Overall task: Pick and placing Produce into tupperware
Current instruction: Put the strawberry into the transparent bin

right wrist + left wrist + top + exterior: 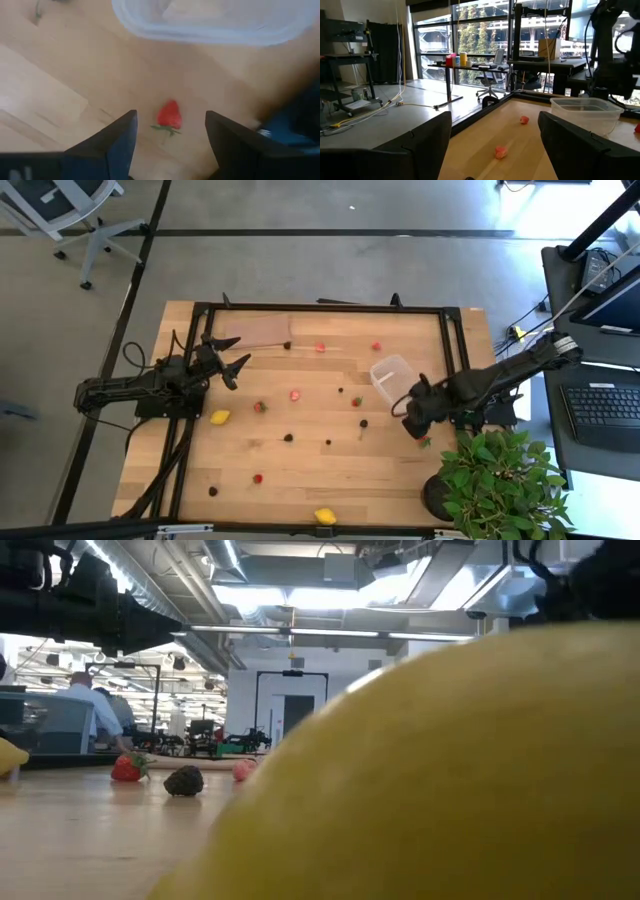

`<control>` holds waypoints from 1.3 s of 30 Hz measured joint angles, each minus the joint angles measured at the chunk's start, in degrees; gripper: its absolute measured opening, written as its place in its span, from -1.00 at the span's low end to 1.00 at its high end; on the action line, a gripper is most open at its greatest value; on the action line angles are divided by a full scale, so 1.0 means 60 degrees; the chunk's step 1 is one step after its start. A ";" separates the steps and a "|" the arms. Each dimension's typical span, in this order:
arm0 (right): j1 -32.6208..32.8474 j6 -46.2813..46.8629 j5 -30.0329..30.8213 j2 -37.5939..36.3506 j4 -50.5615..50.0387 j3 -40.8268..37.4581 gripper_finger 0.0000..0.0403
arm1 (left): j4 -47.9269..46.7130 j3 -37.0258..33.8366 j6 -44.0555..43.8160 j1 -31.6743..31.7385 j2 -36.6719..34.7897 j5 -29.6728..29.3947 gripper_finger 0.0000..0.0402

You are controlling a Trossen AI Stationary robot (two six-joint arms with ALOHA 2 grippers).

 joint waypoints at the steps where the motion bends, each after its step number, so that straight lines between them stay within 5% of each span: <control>1: 0.0179 0.0241 0.0001 0.0000 0.0356 -0.0283 0.17 | -0.0003 0.0000 0.0000 -0.0001 0.0000 0.0003 0.45; 15: 0.1742 0.2315 -0.0169 0.0000 0.2932 -0.2389 0.17 | -0.0003 0.0000 0.0000 -0.0001 0.0000 0.0000 0.45; 39: 0.1763 0.2208 -0.0760 0.2229 0.3680 -0.2403 0.13 | -0.0006 0.0000 0.0000 0.0003 0.0000 0.0000 0.45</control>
